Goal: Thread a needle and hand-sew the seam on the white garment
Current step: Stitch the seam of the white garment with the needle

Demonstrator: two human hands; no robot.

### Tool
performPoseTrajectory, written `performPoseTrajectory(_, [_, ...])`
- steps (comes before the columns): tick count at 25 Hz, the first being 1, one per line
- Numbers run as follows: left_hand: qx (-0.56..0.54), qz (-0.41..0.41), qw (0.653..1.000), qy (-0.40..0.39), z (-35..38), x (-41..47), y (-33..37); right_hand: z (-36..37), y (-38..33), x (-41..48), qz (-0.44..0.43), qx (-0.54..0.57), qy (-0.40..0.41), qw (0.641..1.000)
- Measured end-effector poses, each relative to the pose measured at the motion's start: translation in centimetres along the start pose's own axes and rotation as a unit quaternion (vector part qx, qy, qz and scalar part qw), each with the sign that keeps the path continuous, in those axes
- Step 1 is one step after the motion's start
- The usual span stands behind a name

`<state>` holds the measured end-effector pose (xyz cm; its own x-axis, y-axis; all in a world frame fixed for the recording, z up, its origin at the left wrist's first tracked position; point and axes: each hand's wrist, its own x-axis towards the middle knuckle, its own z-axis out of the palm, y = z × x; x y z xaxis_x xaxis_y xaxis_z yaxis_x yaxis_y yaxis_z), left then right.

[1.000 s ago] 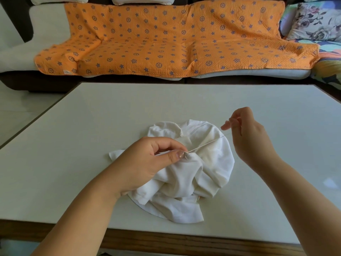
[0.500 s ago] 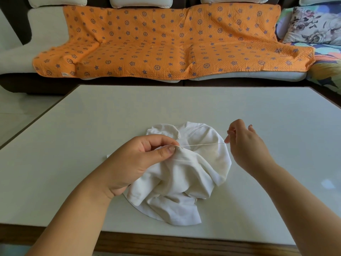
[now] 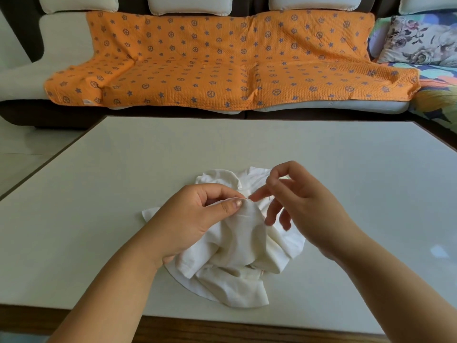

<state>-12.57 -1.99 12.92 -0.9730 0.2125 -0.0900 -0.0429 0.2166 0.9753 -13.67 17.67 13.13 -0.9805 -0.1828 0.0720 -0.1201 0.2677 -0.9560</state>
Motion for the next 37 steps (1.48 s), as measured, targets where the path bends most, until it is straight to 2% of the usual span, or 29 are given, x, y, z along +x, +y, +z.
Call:
performPoseTrajectory(2, [0.007, 0.005, 1.0, 0.002, 0.1, -0.1, 0.1, 0.3, -0.5, -0.7, 0.007, -0.01, -0.045, 0.999])
performPoseTrajectory(4, [0.011, 0.01, 1.0, 0.008, 0.1, -0.2, 0.1, 0.3, -0.4, -1.1, 0.01, -0.049, -0.056, 0.997])
performPoseTrajectory(10, [0.046, 0.012, 0.999, 0.021, 0.1, -0.4, 0.1, 0.4, -0.1, -1.3, -0.013, -0.066, -0.015, 0.998])
performPoseTrajectory(20, [0.075, 0.035, 0.996, 0.011, 0.2, 0.1, 0.5, 0.4, -0.3, -1.1, -0.013, -0.097, -0.021, 0.995])
performPoseTrajectory(25, [0.048, 0.064, 0.997, 0.011, -0.2, 0.5, 0.7, 0.8, 0.0, -1.0, -0.011, -0.059, -0.019, 0.998])
performPoseTrajectory(31, [0.019, 0.038, 0.999, 0.008, -0.3, 1.1, 0.5, 0.5, -0.2, -0.3, 0.009, -0.04, 0.011, 0.999])
performPoseTrajectory(37, [0.002, 0.04, 0.999, 0.011, 0.1, 1.5, 0.7, -0.2, -0.2, -0.3, 0.019, -0.055, -0.033, 0.998])
